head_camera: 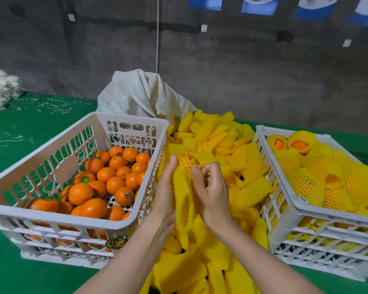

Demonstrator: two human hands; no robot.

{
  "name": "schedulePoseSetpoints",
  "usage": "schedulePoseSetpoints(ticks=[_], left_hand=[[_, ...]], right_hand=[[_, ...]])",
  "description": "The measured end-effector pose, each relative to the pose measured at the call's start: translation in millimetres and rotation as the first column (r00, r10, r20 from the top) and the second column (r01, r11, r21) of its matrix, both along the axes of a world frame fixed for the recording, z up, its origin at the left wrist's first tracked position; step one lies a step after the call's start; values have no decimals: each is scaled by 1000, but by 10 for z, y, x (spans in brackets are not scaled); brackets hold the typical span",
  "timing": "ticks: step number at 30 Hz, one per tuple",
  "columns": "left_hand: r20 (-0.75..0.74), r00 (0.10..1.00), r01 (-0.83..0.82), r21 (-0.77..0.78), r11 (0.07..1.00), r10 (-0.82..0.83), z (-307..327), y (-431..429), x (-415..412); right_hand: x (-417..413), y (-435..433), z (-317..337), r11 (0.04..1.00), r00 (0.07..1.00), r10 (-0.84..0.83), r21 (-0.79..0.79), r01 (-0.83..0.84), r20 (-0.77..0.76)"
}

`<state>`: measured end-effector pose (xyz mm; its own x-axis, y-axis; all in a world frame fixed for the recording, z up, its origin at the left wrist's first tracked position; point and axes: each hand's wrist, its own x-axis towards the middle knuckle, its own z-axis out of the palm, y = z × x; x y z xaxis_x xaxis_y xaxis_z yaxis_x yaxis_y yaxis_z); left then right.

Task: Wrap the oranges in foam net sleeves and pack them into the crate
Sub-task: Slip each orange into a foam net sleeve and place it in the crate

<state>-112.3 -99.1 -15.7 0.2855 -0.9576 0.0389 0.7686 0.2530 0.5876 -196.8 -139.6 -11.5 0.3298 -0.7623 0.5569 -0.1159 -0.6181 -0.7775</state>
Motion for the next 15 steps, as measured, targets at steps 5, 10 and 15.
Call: schedulePoseSetpoints(ticks=[5, 10, 15], left_hand=[[51, 997, -59, 69, 996, 55, -51, -37, 54], [-11, 1000, 19, 100, 995, -18, -25, -73, 53], [-105, 992, 83, 100, 991, -72, 55, -82, 22]], right_hand=[[-43, -232, 163, 994, 994, -35, -101, 45, 101], [-20, -433, 297, 996, 997, 9, 93, -16, 79], [-27, -425, 206, 955, 985, 82, 270, -121, 151]])
